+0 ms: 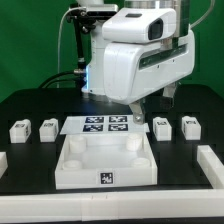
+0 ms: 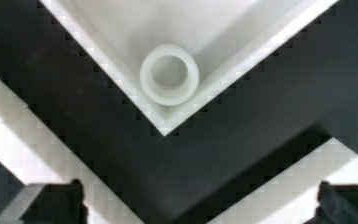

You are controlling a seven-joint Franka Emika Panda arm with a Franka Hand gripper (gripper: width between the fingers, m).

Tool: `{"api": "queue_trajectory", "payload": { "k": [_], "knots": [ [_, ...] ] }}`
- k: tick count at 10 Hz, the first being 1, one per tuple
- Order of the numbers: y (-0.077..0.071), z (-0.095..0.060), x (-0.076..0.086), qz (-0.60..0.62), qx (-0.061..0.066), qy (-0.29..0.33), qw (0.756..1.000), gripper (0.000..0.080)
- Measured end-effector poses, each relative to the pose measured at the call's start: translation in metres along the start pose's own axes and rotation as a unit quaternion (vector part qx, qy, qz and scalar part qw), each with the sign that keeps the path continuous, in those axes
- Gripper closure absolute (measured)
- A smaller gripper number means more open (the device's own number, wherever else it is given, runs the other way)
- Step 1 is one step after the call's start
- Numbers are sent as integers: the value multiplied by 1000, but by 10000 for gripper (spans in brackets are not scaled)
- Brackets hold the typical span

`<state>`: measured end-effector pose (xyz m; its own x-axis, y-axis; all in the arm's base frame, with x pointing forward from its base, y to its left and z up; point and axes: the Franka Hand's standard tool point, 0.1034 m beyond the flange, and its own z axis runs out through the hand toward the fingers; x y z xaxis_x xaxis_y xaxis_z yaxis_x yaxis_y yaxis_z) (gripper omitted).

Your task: Assemble one leg

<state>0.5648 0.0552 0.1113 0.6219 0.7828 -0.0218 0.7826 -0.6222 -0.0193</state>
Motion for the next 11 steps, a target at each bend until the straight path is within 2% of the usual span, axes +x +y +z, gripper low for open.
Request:
{"api": "queue_trajectory", "payload": {
  "k": [2, 3, 4, 6, 8, 9, 11],
  "knots": [
    [0, 0, 0, -9, 0, 0, 1000, 150],
    [-3, 1, -5, -19, 2, -2, 1000, 150],
    [-15, 4, -22, -33, 6, -8, 999, 150],
    [-36, 8, -69, -156, 2, -6, 988, 150],
    [-56, 33, -119, -271, 7, -4, 963, 150],
    [-59, 46, -133, -310, 5, 1, 951, 150],
    [-60, 78, -141, -318, 10, 8, 948, 150]
  ]
}}
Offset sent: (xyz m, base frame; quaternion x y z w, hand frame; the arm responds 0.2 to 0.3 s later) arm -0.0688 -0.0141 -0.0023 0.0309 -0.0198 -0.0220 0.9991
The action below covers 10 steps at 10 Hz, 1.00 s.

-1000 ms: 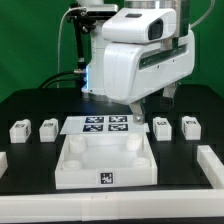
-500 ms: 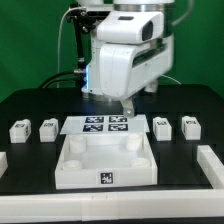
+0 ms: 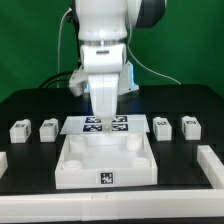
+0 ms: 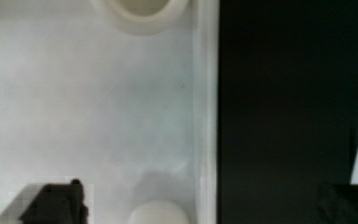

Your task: Assemble one leg

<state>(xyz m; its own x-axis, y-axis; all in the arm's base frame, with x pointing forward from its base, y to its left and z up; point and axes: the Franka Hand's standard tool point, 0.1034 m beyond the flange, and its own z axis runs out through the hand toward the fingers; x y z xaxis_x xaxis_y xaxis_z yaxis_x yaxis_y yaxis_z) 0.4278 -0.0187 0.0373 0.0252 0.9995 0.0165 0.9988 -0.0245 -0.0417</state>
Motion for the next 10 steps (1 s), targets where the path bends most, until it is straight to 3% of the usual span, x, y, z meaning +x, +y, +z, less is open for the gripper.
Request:
{"api": "queue_trajectory", "payload": {
  "k": [2, 4, 5, 6, 7, 8, 9, 10],
  "knots": [
    [4, 22, 1, 1, -2, 6, 1000, 150],
    [7, 24, -4, 7, 1, 6, 1000, 150],
    [6, 25, -4, 7, 1, 7, 1000, 259],
    [6, 25, -4, 7, 1, 7, 1000, 436],
    [6, 25, -4, 7, 1, 7, 1000, 436],
    [6, 25, -4, 7, 2, 7, 1000, 612],
    [6, 25, -4, 7, 2, 7, 1000, 732],
    [7, 24, -4, 7, -1, 7, 1000, 732]
  ]
}}
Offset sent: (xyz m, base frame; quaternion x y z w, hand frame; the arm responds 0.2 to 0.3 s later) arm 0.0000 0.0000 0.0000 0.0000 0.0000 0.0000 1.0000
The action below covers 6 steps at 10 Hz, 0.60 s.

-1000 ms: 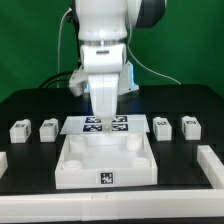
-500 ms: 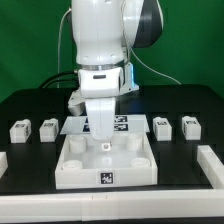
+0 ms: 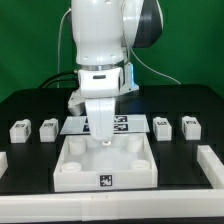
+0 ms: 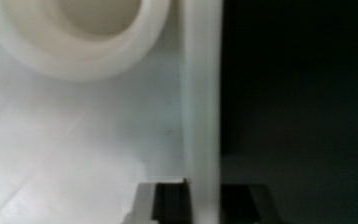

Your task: Assemble one leg

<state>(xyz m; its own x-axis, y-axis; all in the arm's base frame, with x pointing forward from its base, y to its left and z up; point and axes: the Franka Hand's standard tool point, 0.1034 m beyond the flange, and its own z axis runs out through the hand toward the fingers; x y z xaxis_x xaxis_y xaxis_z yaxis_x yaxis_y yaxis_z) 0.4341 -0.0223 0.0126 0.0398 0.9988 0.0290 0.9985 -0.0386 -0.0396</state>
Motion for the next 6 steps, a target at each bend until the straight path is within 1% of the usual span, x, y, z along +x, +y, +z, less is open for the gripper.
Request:
{"api": "queue_trajectory", "payload": {
  "k": [6],
  "knots": [
    [1, 0, 1, -1, -1, 0, 1000, 741]
  ]
}}
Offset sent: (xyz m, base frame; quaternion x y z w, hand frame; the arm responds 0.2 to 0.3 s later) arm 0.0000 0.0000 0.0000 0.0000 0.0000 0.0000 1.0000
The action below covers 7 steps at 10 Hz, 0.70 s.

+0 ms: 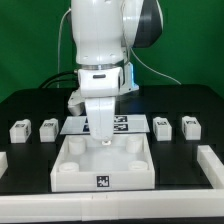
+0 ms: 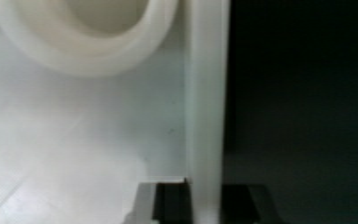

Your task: Assemble one leg

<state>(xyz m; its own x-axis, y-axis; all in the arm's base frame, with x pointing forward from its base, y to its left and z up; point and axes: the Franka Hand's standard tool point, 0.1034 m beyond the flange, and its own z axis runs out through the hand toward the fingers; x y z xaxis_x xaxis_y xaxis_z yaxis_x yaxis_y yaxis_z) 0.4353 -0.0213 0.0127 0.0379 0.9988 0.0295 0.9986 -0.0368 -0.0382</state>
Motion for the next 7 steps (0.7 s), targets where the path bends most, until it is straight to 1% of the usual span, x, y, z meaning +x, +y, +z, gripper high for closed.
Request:
{"api": "queue_trajectory", "payload": {
  "k": [1, 2, 4, 5, 6, 7],
  "knots": [
    [7, 0, 8, -7, -4, 3, 1000, 741],
    [15, 0, 20, -9, -8, 7, 1000, 741],
    [37, -2, 53, -8, -18, 21, 1000, 741],
    [45, -1, 66, 2, -21, 26, 999, 741],
    [50, 0, 79, 8, -24, 30, 999, 741],
    [50, 1, 87, 4, -24, 31, 999, 741]
  ]
}}
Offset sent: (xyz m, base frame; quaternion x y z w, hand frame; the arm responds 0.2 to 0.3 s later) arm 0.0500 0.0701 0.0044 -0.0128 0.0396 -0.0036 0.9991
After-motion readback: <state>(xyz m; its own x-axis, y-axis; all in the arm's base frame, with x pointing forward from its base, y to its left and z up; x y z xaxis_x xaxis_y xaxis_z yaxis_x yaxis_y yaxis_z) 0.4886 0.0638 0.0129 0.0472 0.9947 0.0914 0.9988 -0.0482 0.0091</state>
